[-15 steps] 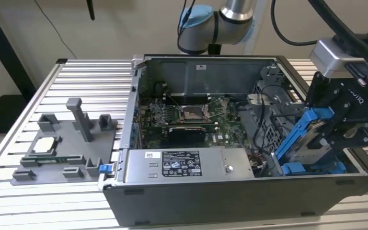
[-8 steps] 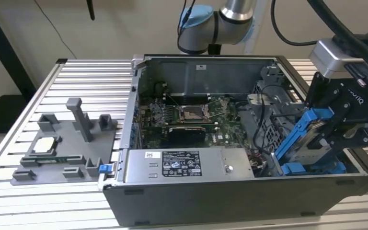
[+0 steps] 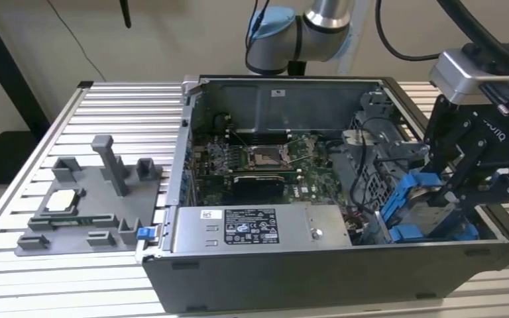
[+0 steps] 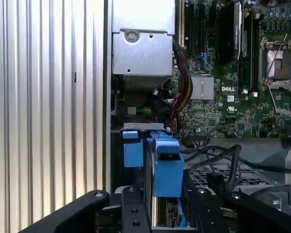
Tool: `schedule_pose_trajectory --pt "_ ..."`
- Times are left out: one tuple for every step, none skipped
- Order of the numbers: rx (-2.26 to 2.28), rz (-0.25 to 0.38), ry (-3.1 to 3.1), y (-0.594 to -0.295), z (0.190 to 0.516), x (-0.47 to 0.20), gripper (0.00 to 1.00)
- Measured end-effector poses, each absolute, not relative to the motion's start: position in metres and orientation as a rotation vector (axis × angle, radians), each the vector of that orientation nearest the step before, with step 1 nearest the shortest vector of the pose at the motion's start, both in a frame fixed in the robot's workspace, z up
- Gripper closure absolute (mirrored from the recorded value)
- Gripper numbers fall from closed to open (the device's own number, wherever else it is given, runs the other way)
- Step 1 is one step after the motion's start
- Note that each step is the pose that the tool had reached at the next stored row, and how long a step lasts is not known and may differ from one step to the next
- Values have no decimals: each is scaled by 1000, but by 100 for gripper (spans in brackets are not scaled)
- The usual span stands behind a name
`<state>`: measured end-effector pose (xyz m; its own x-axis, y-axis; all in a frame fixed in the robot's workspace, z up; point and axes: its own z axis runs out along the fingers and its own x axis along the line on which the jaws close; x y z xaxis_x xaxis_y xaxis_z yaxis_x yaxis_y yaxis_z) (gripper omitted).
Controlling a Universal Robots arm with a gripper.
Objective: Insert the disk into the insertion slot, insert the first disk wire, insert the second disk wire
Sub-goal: 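Insert the first disk wire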
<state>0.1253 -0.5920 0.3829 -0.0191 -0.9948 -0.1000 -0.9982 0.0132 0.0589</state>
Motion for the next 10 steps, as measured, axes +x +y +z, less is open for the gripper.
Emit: schedule_pose_trajectory --pt "-2179 175 2214 -592 383 125 100" --pt "-2179 175 2214 -592 383 125 100" --pt "-2179 174 2215 -592 385 125 100" --pt "-2179 174 2215 -592 387 125 100" --pt "-2179 174 2215 -592 390 125 100" --pt "-2179 174 2215 -592 393 125 0" --pt "-2179 174 2215 -592 397 125 0" --pt "-2179 175 2215 -592 401 125 0" --pt "-2179 175 2215 -592 403 125 0" --pt "-2179 175 2215 -591 405 125 0"
